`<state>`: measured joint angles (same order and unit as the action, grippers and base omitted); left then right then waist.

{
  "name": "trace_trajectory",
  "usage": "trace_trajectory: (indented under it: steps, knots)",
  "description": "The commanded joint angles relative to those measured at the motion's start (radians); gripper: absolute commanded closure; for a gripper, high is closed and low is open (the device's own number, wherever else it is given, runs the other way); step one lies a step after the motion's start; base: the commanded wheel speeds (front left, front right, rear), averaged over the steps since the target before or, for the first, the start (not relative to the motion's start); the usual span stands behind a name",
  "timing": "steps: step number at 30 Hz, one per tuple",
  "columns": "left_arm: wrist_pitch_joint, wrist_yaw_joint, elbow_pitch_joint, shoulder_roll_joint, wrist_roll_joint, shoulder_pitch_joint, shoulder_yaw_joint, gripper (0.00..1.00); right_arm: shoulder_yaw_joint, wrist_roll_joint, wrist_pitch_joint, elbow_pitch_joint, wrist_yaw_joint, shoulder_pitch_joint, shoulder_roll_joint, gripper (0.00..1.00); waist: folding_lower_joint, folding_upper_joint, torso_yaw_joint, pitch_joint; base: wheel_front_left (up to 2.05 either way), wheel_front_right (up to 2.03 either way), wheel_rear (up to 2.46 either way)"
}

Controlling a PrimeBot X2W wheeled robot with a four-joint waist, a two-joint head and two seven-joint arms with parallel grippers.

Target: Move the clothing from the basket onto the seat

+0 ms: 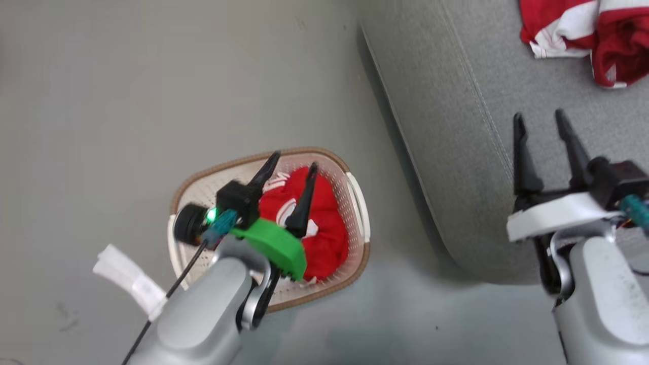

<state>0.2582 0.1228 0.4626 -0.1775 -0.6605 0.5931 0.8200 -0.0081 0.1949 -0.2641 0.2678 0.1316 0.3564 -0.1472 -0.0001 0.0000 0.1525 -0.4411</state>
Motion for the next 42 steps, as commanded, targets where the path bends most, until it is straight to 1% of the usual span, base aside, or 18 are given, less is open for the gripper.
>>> trace_trajectory:
  steps: [1,2,5,7,13,16,21,23,25,30,37,42]
  knots:
    - [0.008,-0.003,0.007,-0.004,-0.007,-0.049,-0.02,0.0,0.014,-0.005,-0.001,-0.005,-0.002,-0.037,0.003,0.0,0.0001,0.0,-0.097,0.143,0.0,0.0,0.0]
    - [0.007,-0.004,-0.002,0.003,-0.015,-0.077,-0.059,0.0,0.025,-0.008,-0.001,-0.012,-0.002,-0.051,0.004,0.0,0.0001,0.0,-0.109,0.165,0.0,0.0,0.0]
    - [0.007,-0.005,-0.029,0.005,0.016,-0.168,-0.15,0.0,0.059,-0.023,-0.001,-0.03,-0.002,-0.087,0.012,0.0,0.0001,0.0,-0.129,0.218,0.0,0.0,0.0]
    - [0.007,-0.003,-0.058,0.012,0.049,-0.23,-0.218,0.0,0.085,-0.028,-0.001,-0.034,-0.002,-0.111,0.013,0.0,0.0001,0.0,-0.14,0.253,0.0,0.0,0.0]
    - [0.007,-0.016,-0.152,0.042,0.186,-0.431,-0.411,0.0,0.131,-0.049,-0.001,-0.065,-0.002,-0.196,0.028,0.0,0.0001,0.0,-0.162,0.371,0.0,0.0,0.0]
    - [0.006,-0.039,-0.215,0.07,0.254,-0.528,-0.497,0.0,0.135,-0.062,-0.001,-0.08,-0.002,-0.248,0.04,0.0,0.0001,0.0,-0.172,0.417,0.0,0.0,0.0]
    - [0.006,-0.086,-0.317,0.104,0.36,-0.63,-0.595,0.0,0.14,-0.104,-0.001,-0.123,-0.002,-0.323,0.058,0.0,0.0001,0.0,-0.18,0.458,0.0,0.0,0.0]
    - [0.006,-0.1,-0.357,0.115,0.403,-0.667,-0.624,0.0,0.145,-0.112,-0.001,-0.138,-0.002,-0.354,0.066,0.0,0.0001,0.0,-0.178,0.47,0.0,0.0,0.0]
    - [0.006,-0.109,-0.383,0.12,0.424,-0.7,-0.647,0.0,0.149,-0.116,-0.001,-0.153,-0.002,-0.38,0.071,0.0,0.0001,0.0,-0.176,0.48,0.0,0.0,0.0]
    - [0.006,-0.136,-0.402,0.126,0.465,-0.764,-0.678,0.0,0.16,-0.121,-0.001,-0.172,-0.002,-0.44,0.08,0.0,0.0001,0.0,-0.168,0.499,0.0,0.0,0.0]
    - [0.006,-0.151,-0.397,0.126,0.448,-0.794,-0.673,0.0,0.153,-0.128,-0.001,-0.169,-0.002,-0.475,0.088,0.0,0.0001,0.0,-0.163,0.503,0.0,0.0,0.0]
    - [0.006,-0.146,-0.395,0.126,0.446,-0.783,-0.668,0.0,0.148,-0.121,-0.001,-0.171,-0.002,-0.469,0.092,0.0,0.0001,0.0,-0.157,0.5,0.0,0.0,0.0]
